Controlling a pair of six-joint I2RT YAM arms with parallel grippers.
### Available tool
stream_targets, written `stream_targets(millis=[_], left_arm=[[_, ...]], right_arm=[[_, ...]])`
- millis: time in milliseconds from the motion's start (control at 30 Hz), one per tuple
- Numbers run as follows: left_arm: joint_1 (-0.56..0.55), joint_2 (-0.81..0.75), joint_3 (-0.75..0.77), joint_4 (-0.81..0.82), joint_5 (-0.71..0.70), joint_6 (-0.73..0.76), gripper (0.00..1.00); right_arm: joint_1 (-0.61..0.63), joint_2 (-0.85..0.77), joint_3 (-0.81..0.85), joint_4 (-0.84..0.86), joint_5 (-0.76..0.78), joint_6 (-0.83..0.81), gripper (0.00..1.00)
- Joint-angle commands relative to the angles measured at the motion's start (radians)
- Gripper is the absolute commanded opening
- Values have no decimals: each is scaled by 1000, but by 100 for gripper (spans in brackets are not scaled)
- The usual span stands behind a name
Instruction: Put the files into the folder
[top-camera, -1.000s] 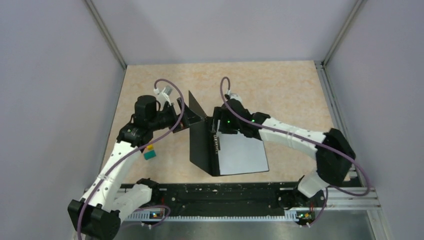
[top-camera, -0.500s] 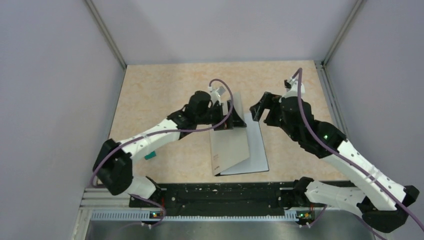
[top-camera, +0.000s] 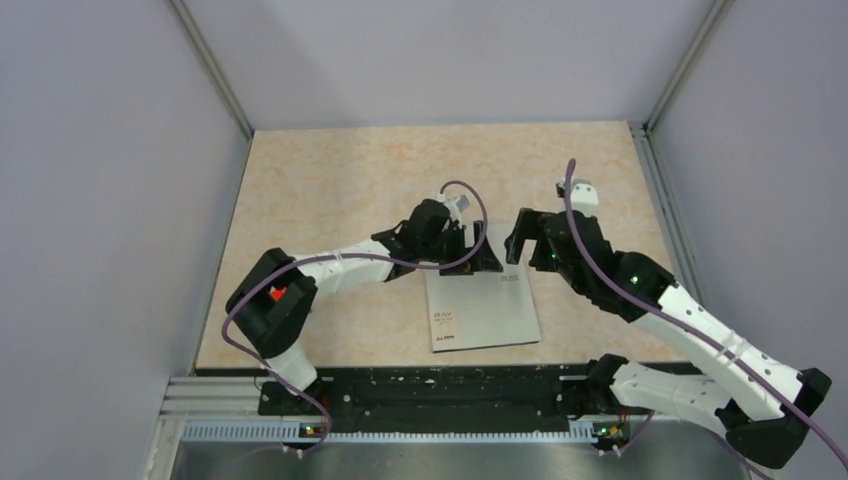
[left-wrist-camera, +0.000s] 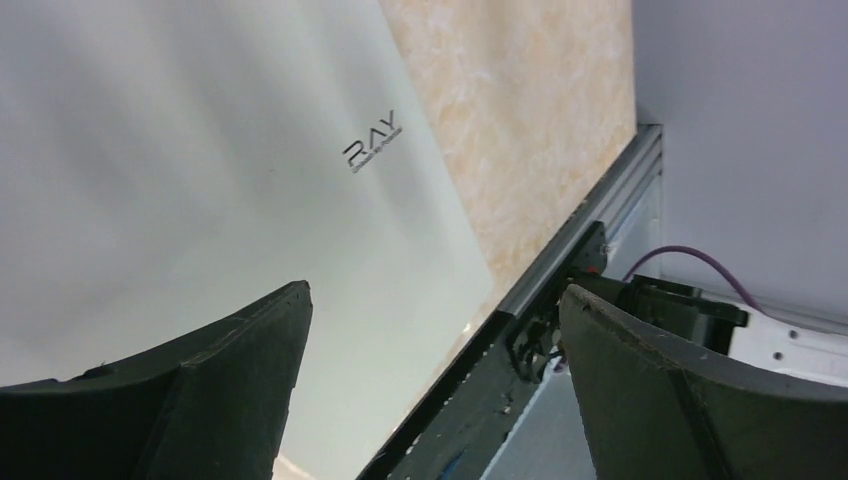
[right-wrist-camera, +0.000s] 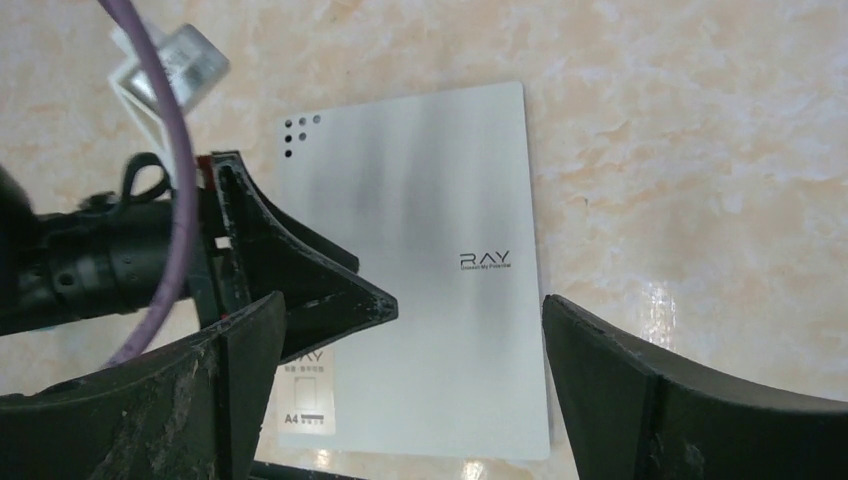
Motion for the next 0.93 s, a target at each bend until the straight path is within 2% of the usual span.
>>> stream_targets(millis=[0, 133, 367, 433, 633, 900], left_arm=[[0, -166, 50, -176, -156, 138, 98], [5, -314, 39, -307, -306, 177, 98], [9, -583, -21, -501, -647, 178, 98], [10, -644, -34, -543, -703, 185, 98], [11, -746, -56, -642, -780, 188, 98], [11, -765, -90, -666, -796, 176, 98]], right_arm=[[-5, 24, -23, 84, -46, -7, 99], [-4, 19, -66, 160, -58, -1, 99], [-5, 46, -120, 258, -78, 4, 99], [-5, 59, -133, 286, -95, 13, 99], [-5, 81, -166, 364, -120, 44, 99], [-6, 80, -158, 358, -93, 55, 99]])
